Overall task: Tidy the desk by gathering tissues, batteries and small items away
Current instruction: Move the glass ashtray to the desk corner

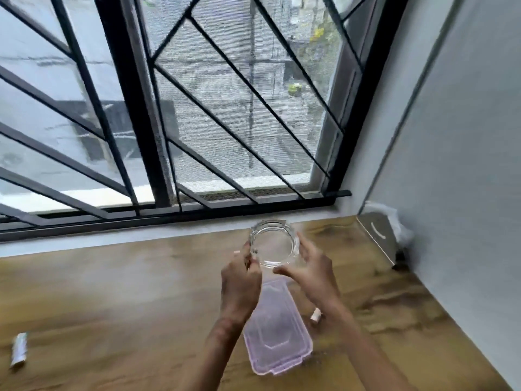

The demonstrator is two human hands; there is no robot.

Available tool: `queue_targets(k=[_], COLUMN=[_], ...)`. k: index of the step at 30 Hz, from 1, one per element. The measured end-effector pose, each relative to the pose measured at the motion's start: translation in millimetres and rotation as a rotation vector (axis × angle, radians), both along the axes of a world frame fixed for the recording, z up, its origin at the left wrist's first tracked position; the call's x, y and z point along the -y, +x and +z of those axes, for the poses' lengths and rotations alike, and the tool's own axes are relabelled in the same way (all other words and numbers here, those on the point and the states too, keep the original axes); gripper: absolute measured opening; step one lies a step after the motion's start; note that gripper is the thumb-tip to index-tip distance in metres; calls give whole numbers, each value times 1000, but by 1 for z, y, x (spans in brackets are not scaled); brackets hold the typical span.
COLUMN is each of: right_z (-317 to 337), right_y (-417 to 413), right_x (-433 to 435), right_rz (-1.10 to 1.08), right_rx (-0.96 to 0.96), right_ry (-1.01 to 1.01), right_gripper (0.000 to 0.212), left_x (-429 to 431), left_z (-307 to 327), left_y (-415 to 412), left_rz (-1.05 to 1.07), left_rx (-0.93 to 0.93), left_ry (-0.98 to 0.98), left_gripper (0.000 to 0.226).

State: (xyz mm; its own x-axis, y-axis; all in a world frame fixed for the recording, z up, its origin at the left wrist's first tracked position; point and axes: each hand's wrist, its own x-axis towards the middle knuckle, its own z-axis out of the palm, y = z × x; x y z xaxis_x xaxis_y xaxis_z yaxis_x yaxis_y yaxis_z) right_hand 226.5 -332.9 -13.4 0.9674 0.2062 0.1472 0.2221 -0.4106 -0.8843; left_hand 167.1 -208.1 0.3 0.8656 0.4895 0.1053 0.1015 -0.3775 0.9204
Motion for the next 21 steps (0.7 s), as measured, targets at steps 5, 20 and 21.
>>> queue_targets(k=[5, 20, 21], right_z=[-5, -51, -54], right_y=[40, 117, 120], right_x=[83, 152, 152], right_rz=[-84, -265, -279], right_rx=[-20, -40, -41], right_ry=[-60, -113, -123], right_gripper=[87, 114, 115], left_x=[78, 166, 167], left_z=[-15, -53, -56], left_y=[47, 135, 138], left_rz=[-83, -279, -277], left_rx=[-7, -158, -163], left_ry=[-25, -68, -79], left_gripper=[39, 49, 53])
